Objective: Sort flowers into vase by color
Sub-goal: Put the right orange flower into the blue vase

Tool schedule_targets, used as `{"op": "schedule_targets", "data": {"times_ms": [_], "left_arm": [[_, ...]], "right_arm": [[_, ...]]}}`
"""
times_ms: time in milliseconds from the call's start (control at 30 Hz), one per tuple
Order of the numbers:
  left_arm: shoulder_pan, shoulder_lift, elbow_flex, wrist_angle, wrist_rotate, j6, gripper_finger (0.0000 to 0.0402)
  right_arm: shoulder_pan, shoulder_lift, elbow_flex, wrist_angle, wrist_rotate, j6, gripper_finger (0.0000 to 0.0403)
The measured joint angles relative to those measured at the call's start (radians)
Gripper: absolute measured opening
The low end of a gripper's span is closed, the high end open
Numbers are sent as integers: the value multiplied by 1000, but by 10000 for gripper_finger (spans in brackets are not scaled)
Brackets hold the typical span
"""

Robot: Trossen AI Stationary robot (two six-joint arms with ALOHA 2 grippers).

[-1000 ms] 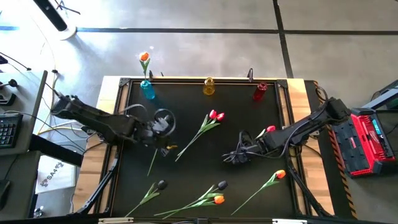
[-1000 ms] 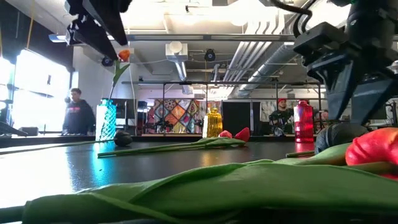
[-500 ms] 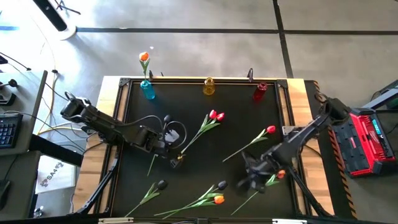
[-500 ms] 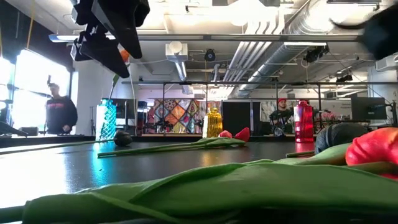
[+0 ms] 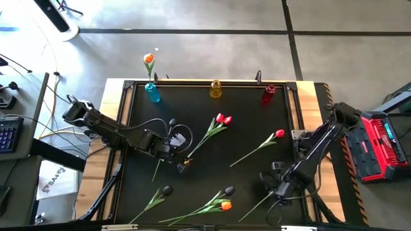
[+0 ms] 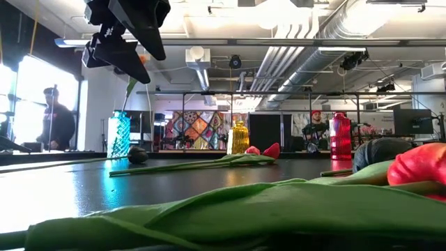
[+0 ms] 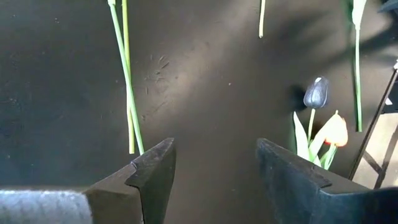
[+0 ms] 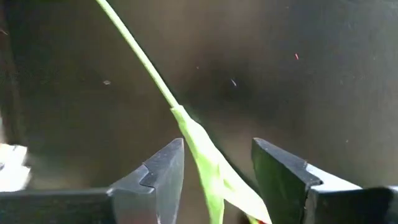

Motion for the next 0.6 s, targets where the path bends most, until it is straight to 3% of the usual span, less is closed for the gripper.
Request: {"op": "schedule_targets", "data": {"times_ms": [400,600], "left_arm": [[-6,0,0,-1,-16,-26,211],[-5,0,0,0,-18,-26,211]], "right_arm": [[61,138,1,15,9,-130,198],[57,159,7,11,-23,-92,144]]}}
